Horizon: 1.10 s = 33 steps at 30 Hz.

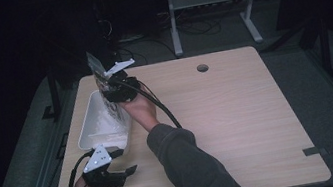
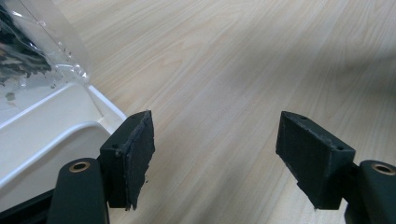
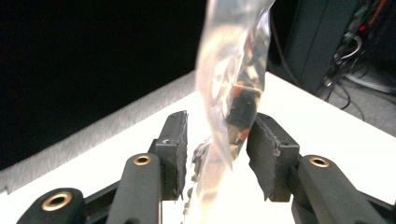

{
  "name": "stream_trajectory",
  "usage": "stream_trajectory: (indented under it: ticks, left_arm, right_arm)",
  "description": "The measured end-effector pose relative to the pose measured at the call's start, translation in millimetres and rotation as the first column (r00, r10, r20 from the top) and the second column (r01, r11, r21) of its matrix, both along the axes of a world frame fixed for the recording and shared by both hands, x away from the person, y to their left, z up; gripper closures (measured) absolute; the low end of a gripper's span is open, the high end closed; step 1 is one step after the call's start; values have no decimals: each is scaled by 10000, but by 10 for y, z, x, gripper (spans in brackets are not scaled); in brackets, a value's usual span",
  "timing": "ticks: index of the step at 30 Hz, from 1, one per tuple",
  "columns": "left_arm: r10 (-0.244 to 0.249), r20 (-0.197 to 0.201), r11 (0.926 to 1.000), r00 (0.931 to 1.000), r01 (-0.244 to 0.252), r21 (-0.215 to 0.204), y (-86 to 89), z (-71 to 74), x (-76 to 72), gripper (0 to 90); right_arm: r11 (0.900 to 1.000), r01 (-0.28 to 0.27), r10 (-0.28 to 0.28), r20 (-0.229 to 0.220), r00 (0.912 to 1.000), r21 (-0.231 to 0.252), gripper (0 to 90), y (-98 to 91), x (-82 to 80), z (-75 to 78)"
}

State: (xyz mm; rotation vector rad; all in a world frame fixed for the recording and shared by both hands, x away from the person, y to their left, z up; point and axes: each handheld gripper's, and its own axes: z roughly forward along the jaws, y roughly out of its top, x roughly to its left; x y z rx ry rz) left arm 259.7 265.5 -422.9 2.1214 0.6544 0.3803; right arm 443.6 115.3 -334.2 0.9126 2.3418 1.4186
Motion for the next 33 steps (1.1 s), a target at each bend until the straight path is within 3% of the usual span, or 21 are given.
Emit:
stream_trajectory:
  ticks: [2, 5, 8, 11, 12, 15, 23, 29, 33]
  left_arm:
    - [24, -3, 10000, 10000, -24, -34, 10, 2, 6, 274]
    - [44, -21, 10000, 10000, -45, -46, 17, 1, 7, 274]
    - [43, -7, 10000, 10000, -43, -59, 16, 8, 1, 274]
    - [42, 12, 10000, 10000, -42, -58, 15, 8, -2, 275]
    - [46, 5, 10000, 10000, -46, -58, 15, 8, -4, 274]
    - [34, -1, 10000, 10000, -34, -53, 15, 8, -7, 275]
    - [-23, -14, 10000, 10000, 22, -48, 15, 7, -13, 275]
    - [-105, -11, 9999, 9999, 105, -58, 11, 10, -16, 276]
    - [-116, -17, 9999, 9999, 116, -44, 8, 10, -15, 275]
  right_arm:
    - [9998, -55, 50, -224, 9997, -215, 605, 37, 19, -37]
    - [9994, 351, -350, -327, 9989, 37, 667, 51, -4, -78]
    - [9963, 842, -843, 27, 9964, 181, 730, 71, -68, -114]
    - [9948, 932, -943, 269, 9952, 406, 742, 97, -113, -142]
    - [9931, 1091, -1120, 727, 9911, 428, 745, 138, -171, -169]
    - [9908, 1178, -1247, 1121, 9858, 661, 749, 174, -216, -209]
    - [9821, 1257, -1472, 1549, 9769, 1403, 754, 198, -269, -289]
    - [9742, 1318, -1639, 1728, 9712, 1832, 754, 197, -304, -244]
    - [9572, 1501, -1998, 1900, 9612, 2474, 754, 164, -337, -206]
